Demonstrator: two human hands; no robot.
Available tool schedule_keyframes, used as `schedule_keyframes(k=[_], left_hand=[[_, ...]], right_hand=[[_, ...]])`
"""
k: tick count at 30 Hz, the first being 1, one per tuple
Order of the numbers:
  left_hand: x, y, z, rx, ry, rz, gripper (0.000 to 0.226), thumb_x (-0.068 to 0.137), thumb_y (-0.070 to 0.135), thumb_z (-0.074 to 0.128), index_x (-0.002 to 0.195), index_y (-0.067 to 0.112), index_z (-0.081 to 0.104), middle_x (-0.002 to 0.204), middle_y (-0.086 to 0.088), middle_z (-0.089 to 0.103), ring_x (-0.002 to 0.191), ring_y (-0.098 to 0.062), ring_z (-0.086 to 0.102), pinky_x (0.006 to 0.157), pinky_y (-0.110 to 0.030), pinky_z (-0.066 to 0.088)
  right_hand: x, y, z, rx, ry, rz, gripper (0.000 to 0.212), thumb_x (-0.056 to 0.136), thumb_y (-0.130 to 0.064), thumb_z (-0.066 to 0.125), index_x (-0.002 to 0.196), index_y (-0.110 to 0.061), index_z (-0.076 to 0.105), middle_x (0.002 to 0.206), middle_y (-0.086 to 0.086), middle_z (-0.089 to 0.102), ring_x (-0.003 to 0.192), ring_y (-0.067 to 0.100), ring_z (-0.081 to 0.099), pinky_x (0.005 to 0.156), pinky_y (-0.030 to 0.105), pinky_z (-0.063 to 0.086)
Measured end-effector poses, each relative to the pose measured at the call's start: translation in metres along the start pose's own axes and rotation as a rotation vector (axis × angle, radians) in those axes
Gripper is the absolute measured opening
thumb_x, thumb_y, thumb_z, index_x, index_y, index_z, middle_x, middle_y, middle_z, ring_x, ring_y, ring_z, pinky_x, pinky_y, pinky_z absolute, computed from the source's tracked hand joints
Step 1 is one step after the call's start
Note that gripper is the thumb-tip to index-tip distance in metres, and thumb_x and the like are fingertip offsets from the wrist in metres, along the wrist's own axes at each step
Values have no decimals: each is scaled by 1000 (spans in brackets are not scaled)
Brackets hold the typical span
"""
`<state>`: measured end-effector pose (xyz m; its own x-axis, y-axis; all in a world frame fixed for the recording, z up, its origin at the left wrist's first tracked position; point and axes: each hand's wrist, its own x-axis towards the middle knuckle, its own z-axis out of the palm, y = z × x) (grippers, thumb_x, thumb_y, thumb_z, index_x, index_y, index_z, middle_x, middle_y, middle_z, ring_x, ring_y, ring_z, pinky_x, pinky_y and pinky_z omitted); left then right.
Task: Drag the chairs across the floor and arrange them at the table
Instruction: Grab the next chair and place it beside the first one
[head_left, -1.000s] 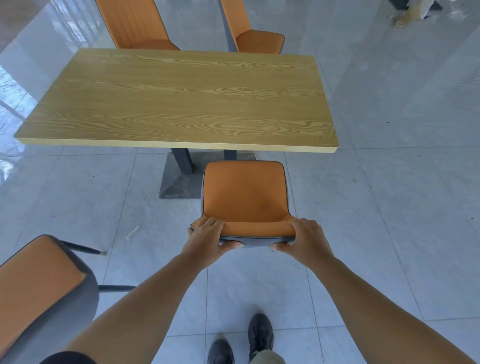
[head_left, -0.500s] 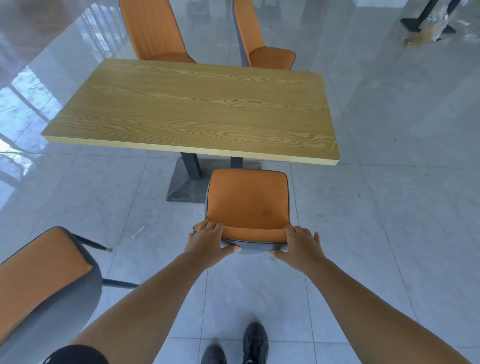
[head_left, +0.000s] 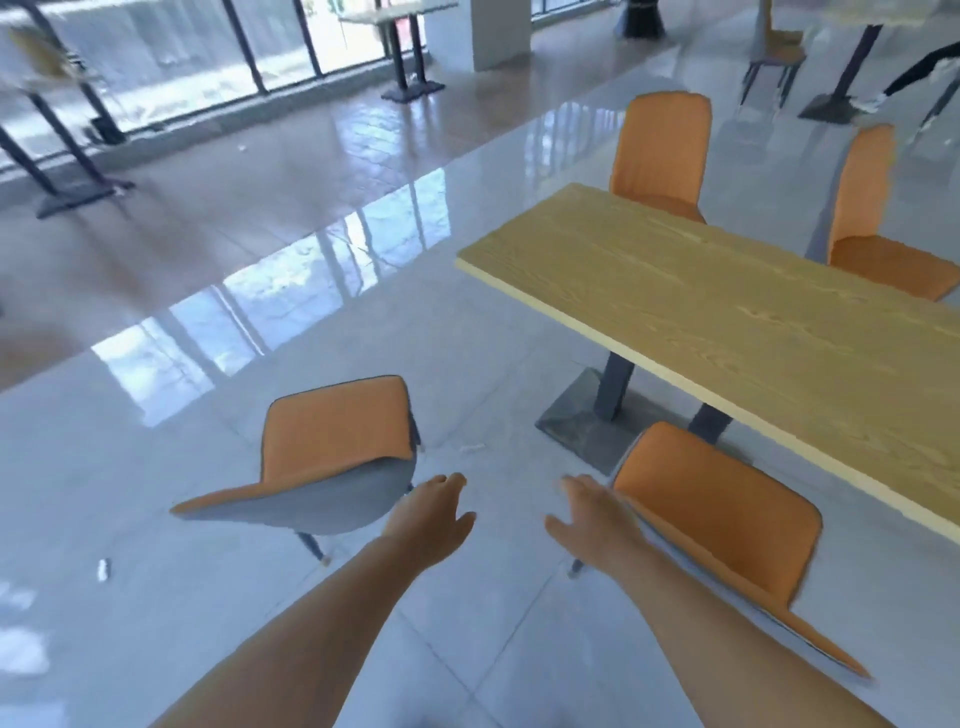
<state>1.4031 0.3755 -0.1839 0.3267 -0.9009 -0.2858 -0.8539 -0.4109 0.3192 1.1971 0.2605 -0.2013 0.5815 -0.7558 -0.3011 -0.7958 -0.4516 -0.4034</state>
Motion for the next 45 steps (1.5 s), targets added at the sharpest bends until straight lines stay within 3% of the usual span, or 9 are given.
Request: schedule_keyframes(k=[4, 9, 16, 21, 26, 30, 34, 41, 45], left_hand=[[-41, -87, -31, -33, 92, -147, 41, 95, 38, 53, 130, 17, 51, 130, -6, 60, 119, -30, 57, 91, -41, 50], [-82, -187, -60, -79, 156, -257, 44, 93, 34, 55, 133, 16, 52, 135, -8, 59, 120, -31, 58, 97, -45, 50], [-96, -297, -73, -86, 138, -222, 46, 94, 40, 56, 133, 16, 51, 138, -7, 54, 126, -30, 52, 99, -48, 49], [-71, -330, -71, -68, 118, -175, 42, 94, 45, 56, 123, 14, 50, 130, -4, 54, 114, -27, 56, 89, -43, 52], [-31, -345, -61, -24, 95, -142, 55, 91, 53, 56, 134, 22, 44, 141, 0, 47, 129, -24, 45, 102, -47, 43], [-7, -357, -43, -65, -12, -217, 62, 88, 69, 47, 131, 25, 43, 141, 4, 46, 130, -23, 44, 102, -53, 38], [-3, -372, -24, -64, 6, -192, 73, 83, 80, 34, 133, 28, 42, 137, 8, 49, 130, -17, 44, 98, -50, 39], [5, -382, -18, -75, -27, -161, 72, 83, 80, 33, 132, 29, 46, 135, 8, 50, 129, -17, 41, 96, -50, 33], [3, -391, -19, -44, -35, -106, 84, 75, 85, 14, 128, 30, 48, 127, 11, 54, 124, -16, 44, 94, -48, 33]], right_hand=[[27, -97, 23, -16, -67, -152, 62, 92, -48, 54, 142, -13, 44, 137, 9, 50, 125, 28, 50, 99, 38, 46], [48, -206, 61, -77, -147, -268, 49, 90, -44, 55, 129, -13, 54, 133, 9, 56, 121, 27, 54, 96, 39, 48], [70, -292, 100, -176, -129, -269, 44, 93, -47, 56, 120, -12, 55, 130, 6, 54, 114, 24, 55, 91, 41, 50], [87, -305, 116, -231, -87, -270, 56, 91, -56, 55, 131, -18, 46, 136, 4, 47, 125, 26, 44, 95, 44, 48], [119, -298, 128, -316, -56, -279, 67, 86, -68, 51, 126, -15, 49, 130, 7, 49, 119, 27, 48, 98, 41, 43], [149, -289, 141, -324, -140, -264, 77, 78, -83, 37, 117, -18, 51, 126, 3, 53, 118, 24, 49, 99, 42, 39], [171, -277, 150, -390, -167, -316, 86, 70, -94, 22, 108, -23, 53, 119, -3, 59, 108, 21, 52, 87, 39, 35], [171, -274, 154, -309, -95, -294, 74, 66, -97, 28, 78, -25, 43, 81, -10, 52, 76, 16, 47, 80, 40, 42], [159, -276, 160, -289, -66, -253, 73, 68, -95, 29, 75, -24, 42, 75, -9, 52, 71, 16, 44, 80, 37, 41]])
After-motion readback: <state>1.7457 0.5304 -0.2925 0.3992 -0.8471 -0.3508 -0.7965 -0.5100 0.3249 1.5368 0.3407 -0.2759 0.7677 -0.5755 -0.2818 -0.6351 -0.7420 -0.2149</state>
